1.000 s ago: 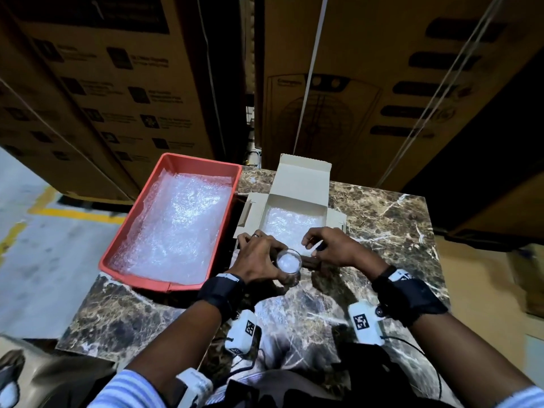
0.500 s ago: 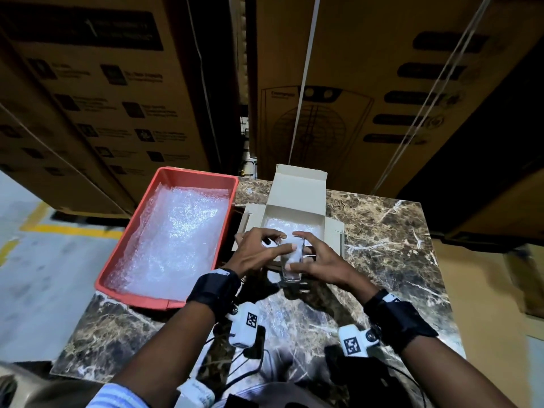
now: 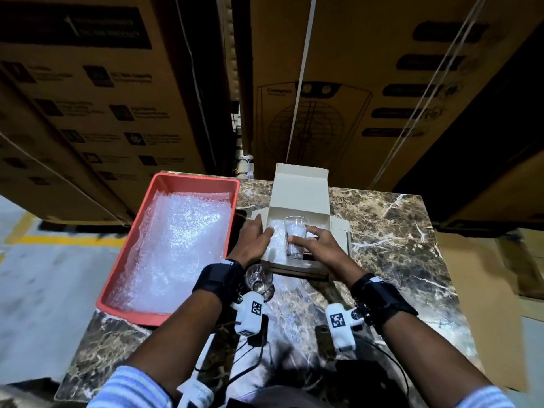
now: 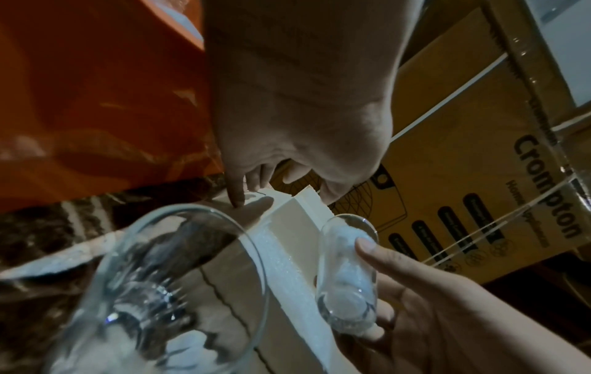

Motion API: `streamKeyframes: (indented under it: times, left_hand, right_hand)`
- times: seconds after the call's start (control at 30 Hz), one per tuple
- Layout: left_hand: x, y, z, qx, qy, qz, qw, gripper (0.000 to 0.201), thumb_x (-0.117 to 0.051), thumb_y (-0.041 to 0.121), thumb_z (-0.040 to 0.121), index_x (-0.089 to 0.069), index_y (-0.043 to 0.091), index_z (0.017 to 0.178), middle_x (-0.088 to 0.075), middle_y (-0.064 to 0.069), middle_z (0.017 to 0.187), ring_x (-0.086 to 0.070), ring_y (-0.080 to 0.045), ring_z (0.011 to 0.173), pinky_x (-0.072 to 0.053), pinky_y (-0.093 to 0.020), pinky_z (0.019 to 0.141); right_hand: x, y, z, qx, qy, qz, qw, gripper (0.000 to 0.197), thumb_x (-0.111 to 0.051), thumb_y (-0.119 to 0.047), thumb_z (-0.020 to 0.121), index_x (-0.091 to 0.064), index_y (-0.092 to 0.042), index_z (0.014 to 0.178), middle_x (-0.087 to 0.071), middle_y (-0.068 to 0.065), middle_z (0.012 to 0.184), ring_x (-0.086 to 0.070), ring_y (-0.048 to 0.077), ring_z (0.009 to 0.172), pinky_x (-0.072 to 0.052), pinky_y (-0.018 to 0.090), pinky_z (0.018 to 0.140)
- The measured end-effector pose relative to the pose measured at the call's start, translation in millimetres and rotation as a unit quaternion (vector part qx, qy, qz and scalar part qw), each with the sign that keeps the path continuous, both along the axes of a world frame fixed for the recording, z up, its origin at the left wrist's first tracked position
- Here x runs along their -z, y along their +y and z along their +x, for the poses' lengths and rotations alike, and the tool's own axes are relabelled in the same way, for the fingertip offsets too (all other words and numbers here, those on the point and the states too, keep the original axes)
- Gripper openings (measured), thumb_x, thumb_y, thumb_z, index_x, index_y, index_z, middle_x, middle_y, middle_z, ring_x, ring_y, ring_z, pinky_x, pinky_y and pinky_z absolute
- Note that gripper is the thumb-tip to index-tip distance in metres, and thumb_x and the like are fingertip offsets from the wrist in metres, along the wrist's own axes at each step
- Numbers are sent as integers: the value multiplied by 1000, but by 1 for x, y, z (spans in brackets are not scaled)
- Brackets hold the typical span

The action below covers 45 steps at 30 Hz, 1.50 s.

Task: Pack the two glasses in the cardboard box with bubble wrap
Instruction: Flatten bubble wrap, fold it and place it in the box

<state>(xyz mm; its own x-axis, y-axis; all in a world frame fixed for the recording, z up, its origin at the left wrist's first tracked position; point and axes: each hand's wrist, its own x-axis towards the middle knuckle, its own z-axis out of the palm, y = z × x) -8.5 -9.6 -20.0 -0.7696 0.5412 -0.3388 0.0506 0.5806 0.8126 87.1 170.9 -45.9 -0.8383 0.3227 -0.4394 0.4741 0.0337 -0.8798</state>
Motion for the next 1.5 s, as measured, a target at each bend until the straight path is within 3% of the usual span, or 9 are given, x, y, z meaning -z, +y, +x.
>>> streamKeyframes:
  times: [0.23,0.47,0.57,0.67,0.77,0.87,1.03,1.3,1.5]
  left_hand:
    - [2,-2,-2,12,-39,14,999,52,-41,21,102,-40,7,152,-48,2,127,-46,-16,115,-38,-30,97]
    - [13,5,0,12,-42,24,999,50,-41,5,105,-36,-1,155,-49,-16,151,-47,-8,104,-35,-17,79]
    - [20,4,1,8,-46,31,998,49,-41,2,104,-39,0,153,-60,3,123,-55,-8,98,-39,-17,78]
    - [21,2,-1,1,-43,30,999,44,-41,0,103,-48,0,146,-48,20,98,-53,-14,94,-41,-22,69]
    - [19,-1,-1,13,-27,22,999,50,-41,5,104,-39,0,154,-59,6,136,-53,-10,119,-38,-17,86]
    - [15,-3,0,15,-24,27,999,49,-42,5,104,-39,-2,153,-32,-7,165,-34,-21,150,-29,-19,109]
    - [13,-6,-3,-13,-3,51,999,52,-48,7,104,-40,5,155,-56,-14,146,-55,-24,131,-44,-38,112]
    - [-7,-28,-20,-68,39,146,986,35,-56,5,102,-64,11,135,-70,-5,114,-65,-7,95,-55,-13,79]
    - [-21,-60,-41,-91,73,184,976,21,-67,11,98,-76,15,116,-76,0,110,-70,-12,103,-57,-28,91]
  right_hand:
    - [14,0,-12,59,-32,-15,998,81,-92,-62,59,-70,-16,122,-75,5,117,-73,22,103,-58,48,96]
    - [25,5,-18,115,-70,58,989,81,-91,-39,74,-53,-14,140,-65,8,125,-68,20,102,-61,34,81]
    - [34,4,-21,107,-88,103,985,81,-92,-40,72,-55,-14,138,-65,10,127,-68,24,104,-58,31,72]
    - [40,-2,-25,88,-101,150,980,81,-92,-44,69,-57,-15,136,-66,10,130,-67,26,109,-58,38,88]
    - [42,-10,-28,66,-114,179,975,78,-90,-42,74,-56,-13,138,-64,11,133,-63,25,116,-50,29,92]
    - [42,-18,-30,53,-118,200,971,79,-88,-41,77,-54,-11,141,-63,13,136,-61,27,121,-46,27,91]
    - [40,-21,-32,35,-130,240,962,79,-85,-47,79,-56,-6,140,-62,14,139,-60,29,124,-47,31,97]
    - [30,-15,-29,56,-117,207,970,79,-78,-48,85,-52,-4,145,-60,18,140,-58,31,127,-44,30,97]
    - [-7,-30,-39,98,-6,213,972,50,-76,-31,91,-61,-8,132,-68,12,121,-64,25,113,-46,28,87]
